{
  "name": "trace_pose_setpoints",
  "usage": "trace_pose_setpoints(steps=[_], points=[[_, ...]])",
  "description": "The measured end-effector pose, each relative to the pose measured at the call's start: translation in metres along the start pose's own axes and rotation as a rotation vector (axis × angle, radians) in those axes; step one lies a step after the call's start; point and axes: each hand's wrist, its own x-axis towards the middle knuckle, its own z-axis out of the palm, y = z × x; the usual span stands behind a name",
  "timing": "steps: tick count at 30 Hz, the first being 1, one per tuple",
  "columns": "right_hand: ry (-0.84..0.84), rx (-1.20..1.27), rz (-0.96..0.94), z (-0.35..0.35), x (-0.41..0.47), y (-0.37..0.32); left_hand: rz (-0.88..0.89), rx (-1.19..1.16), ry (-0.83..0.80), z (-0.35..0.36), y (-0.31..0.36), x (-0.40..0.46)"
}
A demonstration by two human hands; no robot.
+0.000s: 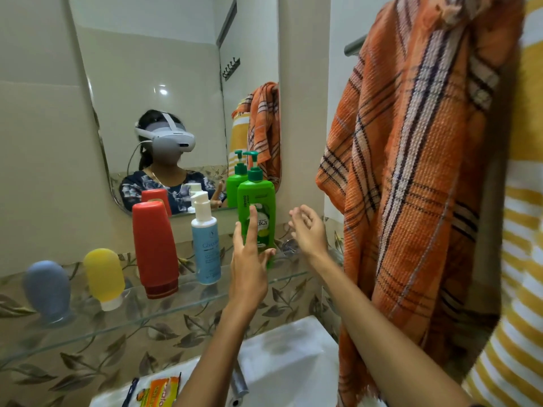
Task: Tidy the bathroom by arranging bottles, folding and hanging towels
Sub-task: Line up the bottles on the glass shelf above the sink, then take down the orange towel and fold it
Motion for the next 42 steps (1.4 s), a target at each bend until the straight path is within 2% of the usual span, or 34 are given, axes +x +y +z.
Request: trace_pose_setpoints(steps=[4,6,11,17,22,26,30,35,39,42], points=[[0.135,0.524,0.142,-0.008,-0.009,-0.029,0.079,-0.06,-0.05,-0.004,0.015,0.004],[0.167,0.69,0.195,-0.012,-0.012,-0.043,0.099,-0.075,-0.06,-0.005,0.023,0.005],[0.309,0.705,0.185,-0.012,-0.023,-0.053,0.129,-0.115,-0.075,-0.006,0.035,-0.001],[0.255,0.321,0.033,0.001,-0.05,-0.057,0.144,-0.172,-0.081,-0.007,0.045,-0.006],[0.163,-0.048,-0.227,0.003,-0.081,-0.061,0.179,-0.251,-0.028,-0.009,0.051,-0.011],[0.129,-0.211,-0.343,-0.004,-0.105,-0.067,0.181,-0.349,0.061,-0.011,0.06,-0.021],[0.139,-0.361,-0.411,-0.018,-0.126,-0.075,0.157,-0.456,0.072,-0.012,0.071,-0.035],[0.163,-0.603,-0.502,-0.039,-0.151,-0.087,0.185,-0.427,0.102,-0.017,0.098,-0.043],[-0.035,-0.775,-0.45,-0.061,-0.168,-0.118,0.25,-0.426,0.13,-0.024,0.121,-0.06],[-0.34,-0.892,-0.434,-0.082,-0.187,-0.152,0.25,-0.365,0.199,-0.026,0.13,-0.073]])
